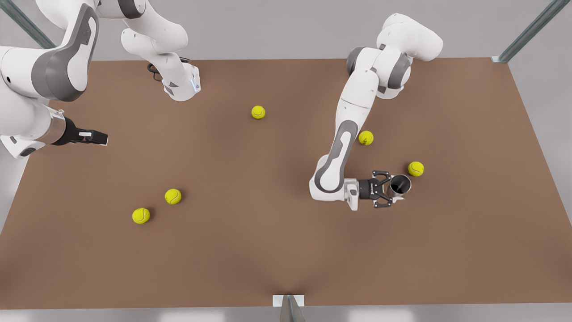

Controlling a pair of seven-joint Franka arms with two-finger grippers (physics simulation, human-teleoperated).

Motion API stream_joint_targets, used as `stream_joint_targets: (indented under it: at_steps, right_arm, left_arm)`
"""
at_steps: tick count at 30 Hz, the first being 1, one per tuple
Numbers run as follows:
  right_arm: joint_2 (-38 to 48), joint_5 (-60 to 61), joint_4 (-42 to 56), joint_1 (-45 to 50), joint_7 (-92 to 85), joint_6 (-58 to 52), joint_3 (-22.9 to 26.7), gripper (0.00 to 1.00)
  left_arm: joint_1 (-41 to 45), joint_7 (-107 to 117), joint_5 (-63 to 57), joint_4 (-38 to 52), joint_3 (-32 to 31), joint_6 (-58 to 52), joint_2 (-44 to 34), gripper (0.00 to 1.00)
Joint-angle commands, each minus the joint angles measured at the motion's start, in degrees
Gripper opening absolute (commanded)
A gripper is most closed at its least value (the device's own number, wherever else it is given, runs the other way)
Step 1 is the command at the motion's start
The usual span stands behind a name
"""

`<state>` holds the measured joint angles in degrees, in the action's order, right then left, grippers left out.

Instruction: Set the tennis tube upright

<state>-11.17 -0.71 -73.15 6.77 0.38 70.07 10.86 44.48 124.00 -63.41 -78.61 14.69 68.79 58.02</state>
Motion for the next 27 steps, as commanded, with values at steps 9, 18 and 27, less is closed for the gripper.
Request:
stream_joint_targets:
  at_steps: [9, 18, 27]
  right_arm:
    - [0.0, 0.0, 0.0, 0.0, 0.1, 0.1, 0.0, 1.00]
    - [-0.2, 0.0, 0.0, 0.0, 0.1, 0.1, 0.0, 1.00]
    - [-0.2, 0.1, 0.0, 0.0, 0.1, 0.1, 0.0, 1.00]
  left_arm:
    - [-0.3, 2.7, 10.3, -0.2, -0.4, 5.0, -2.2, 0.78]
    - [-0.2, 12.6, 11.6, 0.0, -0.1, 11.1, -2.0, 0.78]
    - [-0.2, 17.0, 11.4, 0.2, -0.1, 12.2, -2.1, 1.00]
